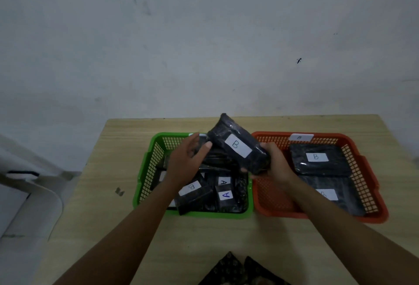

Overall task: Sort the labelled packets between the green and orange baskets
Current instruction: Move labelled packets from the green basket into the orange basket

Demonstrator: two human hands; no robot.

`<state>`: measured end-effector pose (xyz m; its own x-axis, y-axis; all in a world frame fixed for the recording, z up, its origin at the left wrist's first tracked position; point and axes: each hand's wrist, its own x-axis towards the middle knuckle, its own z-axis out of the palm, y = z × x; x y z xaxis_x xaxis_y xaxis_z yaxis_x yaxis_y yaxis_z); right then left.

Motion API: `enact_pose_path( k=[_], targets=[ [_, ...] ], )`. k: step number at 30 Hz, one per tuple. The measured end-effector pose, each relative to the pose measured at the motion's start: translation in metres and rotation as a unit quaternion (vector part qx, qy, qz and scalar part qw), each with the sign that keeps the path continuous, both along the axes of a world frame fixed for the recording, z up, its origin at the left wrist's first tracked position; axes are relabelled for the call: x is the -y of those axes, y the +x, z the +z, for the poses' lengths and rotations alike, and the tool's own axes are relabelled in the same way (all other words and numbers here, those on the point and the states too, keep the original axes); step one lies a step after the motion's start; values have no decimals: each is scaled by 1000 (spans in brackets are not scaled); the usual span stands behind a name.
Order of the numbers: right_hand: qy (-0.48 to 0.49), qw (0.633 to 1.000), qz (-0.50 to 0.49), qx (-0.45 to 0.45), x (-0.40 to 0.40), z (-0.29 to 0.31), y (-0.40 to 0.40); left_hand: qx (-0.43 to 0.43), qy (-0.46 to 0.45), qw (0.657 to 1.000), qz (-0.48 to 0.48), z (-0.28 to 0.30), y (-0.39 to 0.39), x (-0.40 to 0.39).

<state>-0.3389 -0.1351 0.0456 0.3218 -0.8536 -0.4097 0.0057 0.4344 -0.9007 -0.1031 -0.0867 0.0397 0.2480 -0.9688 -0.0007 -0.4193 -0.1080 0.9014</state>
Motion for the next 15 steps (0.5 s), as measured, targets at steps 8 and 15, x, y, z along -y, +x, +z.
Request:
enact_pose_path(
  k=[8, 15],
  targets=[
    [36, 999, 5, 38, -14, 7, -31, -319, 84, 943, 38, 16, -67, 27],
    [-177, 955, -87, -223, -22, -18, -103, -322, 124, 938, 35, 7, -130, 51]
  ],
)
